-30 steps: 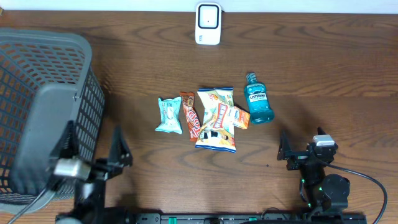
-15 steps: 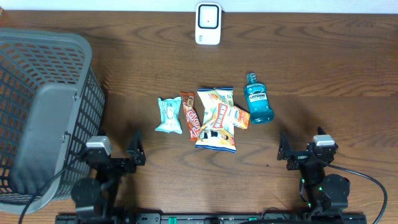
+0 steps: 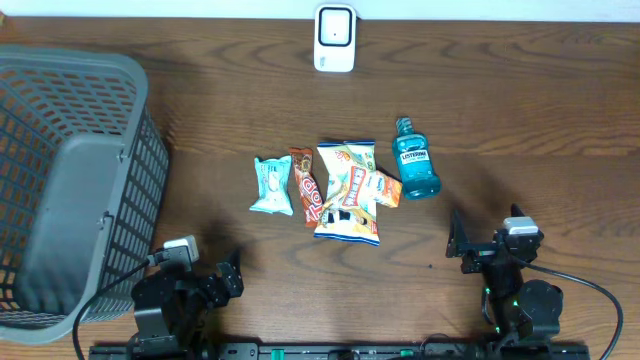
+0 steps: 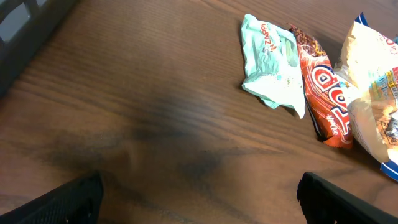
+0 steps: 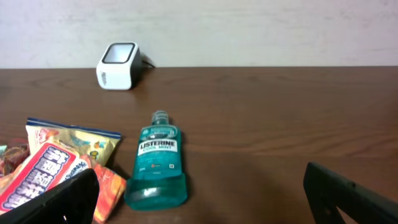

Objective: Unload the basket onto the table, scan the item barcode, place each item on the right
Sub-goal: 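Move the right gripper left toward the Kleenex pack on the snack bag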

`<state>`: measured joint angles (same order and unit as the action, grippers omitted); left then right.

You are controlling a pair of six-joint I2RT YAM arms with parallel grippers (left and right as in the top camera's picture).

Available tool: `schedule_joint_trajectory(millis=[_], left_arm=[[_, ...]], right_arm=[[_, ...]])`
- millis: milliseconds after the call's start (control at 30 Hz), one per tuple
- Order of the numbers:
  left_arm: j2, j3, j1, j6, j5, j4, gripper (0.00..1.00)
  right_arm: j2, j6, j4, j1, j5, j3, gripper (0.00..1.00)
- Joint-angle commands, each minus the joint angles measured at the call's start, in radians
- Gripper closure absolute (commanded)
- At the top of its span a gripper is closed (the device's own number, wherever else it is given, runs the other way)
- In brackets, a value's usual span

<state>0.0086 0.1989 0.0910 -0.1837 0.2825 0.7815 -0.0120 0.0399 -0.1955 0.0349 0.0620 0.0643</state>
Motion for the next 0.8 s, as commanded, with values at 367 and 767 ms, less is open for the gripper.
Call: schedule_joint_trajectory(millis=[367,767], left_arm=[[-0.003,0.003,0.004,-0.002,-0.003,0.077,0.02],[-0.003,0.003,0.004,-0.002,-0.003,0.077,0.02]], right_arm=[[0.005,0.238,0.036,0.011,0.544,0.001,0.01],[-0.338,0.245,-0.085,0.012,0.459,0.278,0.01]])
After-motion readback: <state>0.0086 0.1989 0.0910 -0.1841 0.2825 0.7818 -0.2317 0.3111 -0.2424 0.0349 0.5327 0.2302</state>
